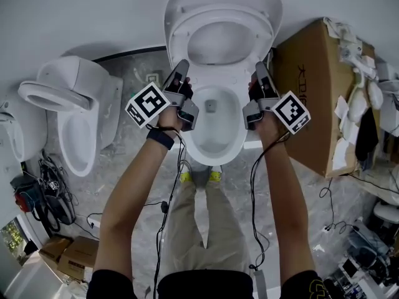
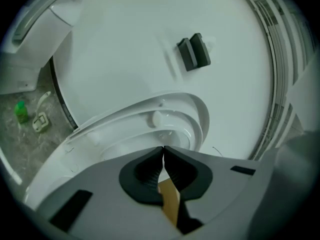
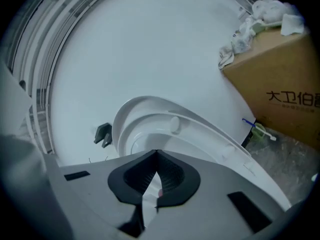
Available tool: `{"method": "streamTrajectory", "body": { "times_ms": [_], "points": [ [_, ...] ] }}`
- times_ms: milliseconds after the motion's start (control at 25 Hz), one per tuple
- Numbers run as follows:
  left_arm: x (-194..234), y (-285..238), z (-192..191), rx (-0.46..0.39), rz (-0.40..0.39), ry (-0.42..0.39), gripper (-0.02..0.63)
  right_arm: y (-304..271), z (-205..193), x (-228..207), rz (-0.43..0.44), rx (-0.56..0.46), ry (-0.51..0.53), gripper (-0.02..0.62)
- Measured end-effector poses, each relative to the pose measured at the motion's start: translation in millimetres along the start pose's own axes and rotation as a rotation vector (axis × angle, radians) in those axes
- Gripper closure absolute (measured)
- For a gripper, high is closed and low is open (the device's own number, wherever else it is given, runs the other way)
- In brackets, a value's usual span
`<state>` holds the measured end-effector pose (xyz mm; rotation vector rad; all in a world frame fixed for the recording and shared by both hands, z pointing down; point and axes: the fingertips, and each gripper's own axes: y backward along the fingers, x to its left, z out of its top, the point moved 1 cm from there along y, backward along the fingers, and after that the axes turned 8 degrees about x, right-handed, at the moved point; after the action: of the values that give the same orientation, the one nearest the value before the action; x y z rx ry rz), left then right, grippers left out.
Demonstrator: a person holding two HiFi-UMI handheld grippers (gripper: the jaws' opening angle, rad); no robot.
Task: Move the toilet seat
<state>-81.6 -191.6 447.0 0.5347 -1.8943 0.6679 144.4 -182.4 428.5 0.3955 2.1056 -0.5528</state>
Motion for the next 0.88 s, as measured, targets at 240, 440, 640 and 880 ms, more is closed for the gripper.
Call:
{"method": "streamTrajectory", "body": {
  "times_ms": [240, 440, 640, 880],
  "points": [
    [-20, 28, -28, 0.073, 0.046, -0.181, 0.581, 25, -34, 23, -0.081, 0.094, 0.282, 0.568],
    [-22, 101, -41, 0.04, 0.103, -0.163, 0.581, 85, -65, 45, -0.094, 0.162, 0.314, 0.568],
    [-43, 141, -33, 0.0, 0.216, -0.246, 0.581, 129, -80, 63, -0.164, 0.182, 0.293, 0.569],
    [-125, 164, -29, 0.031, 0.244, -0.454, 0.581, 159, -74, 151, -0.148, 0.177, 0.422, 0.569]
  ]
}}
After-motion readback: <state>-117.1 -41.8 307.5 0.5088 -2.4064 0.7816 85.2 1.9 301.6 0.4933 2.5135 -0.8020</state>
